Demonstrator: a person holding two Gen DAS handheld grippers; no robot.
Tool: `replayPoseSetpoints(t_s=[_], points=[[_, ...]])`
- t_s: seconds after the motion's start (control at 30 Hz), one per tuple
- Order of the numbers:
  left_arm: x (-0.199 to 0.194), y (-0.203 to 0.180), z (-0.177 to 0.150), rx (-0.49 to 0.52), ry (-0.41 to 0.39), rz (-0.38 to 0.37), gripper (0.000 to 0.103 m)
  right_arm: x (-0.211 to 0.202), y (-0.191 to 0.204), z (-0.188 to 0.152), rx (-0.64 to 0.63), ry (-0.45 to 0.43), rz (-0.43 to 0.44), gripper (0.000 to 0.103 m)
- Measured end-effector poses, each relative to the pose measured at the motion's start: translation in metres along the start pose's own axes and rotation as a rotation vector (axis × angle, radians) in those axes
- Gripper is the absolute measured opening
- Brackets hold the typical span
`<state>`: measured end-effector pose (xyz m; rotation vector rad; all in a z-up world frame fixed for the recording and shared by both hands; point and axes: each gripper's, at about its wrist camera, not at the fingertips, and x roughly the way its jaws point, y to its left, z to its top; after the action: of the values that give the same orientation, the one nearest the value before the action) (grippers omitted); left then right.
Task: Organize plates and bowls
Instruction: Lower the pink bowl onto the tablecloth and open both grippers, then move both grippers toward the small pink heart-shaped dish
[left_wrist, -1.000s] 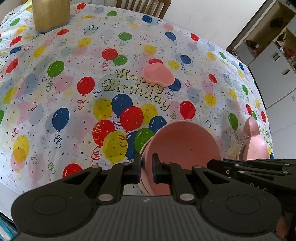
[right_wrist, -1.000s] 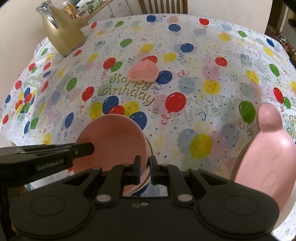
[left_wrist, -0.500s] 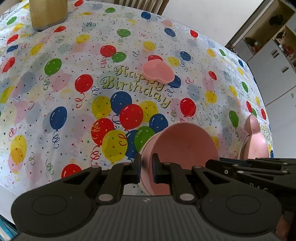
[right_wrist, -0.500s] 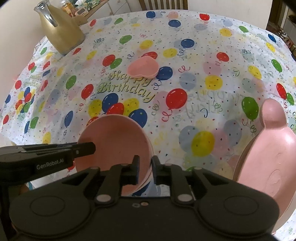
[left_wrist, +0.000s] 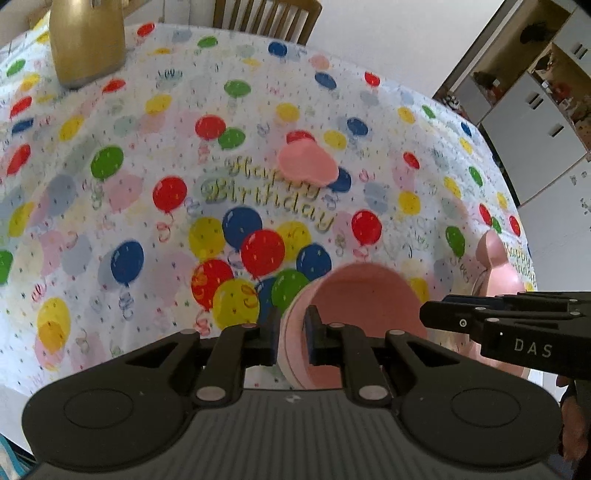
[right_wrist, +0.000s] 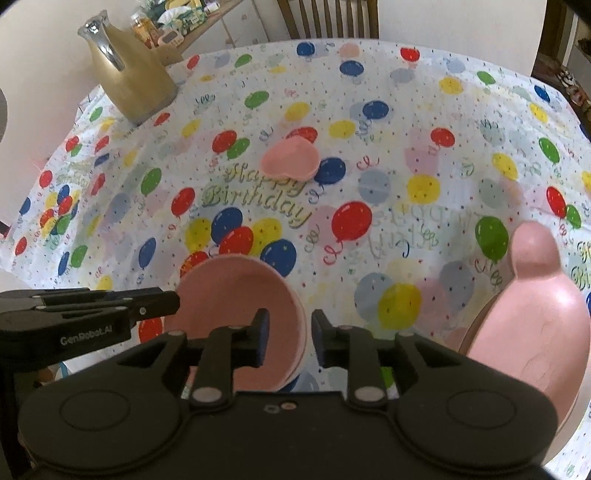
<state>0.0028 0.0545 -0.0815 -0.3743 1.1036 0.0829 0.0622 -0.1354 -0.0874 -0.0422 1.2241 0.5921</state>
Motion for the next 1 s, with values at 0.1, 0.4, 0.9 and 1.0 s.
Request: replayPoseSetpoints(t_s=[0.1,0.4,0.9,1.0], points=[[-0.005,0.0,0.008,0.002,-0.026,-0.006,0.014,-0.004,0.0,0.006,-0.004,-0.018,-0.001,0.031],[-0.014,-0.001,0.037,0.026,-0.123,0.005,0.057,-0.016,0.0,0.031,-0.029,-0.098,-0.008,0.044],[0.014,-0.002,0.097,0.087,-0.197,-0.003,0.078,0.001,-0.015,0.086,-0.03,-0.228,0.007,0.084],[0.028,-0.002,0.106,0.101,-0.189,-0.002,0.079,0.01,-0.02,0.096,-0.013,-0.237,0.005,0.086]])
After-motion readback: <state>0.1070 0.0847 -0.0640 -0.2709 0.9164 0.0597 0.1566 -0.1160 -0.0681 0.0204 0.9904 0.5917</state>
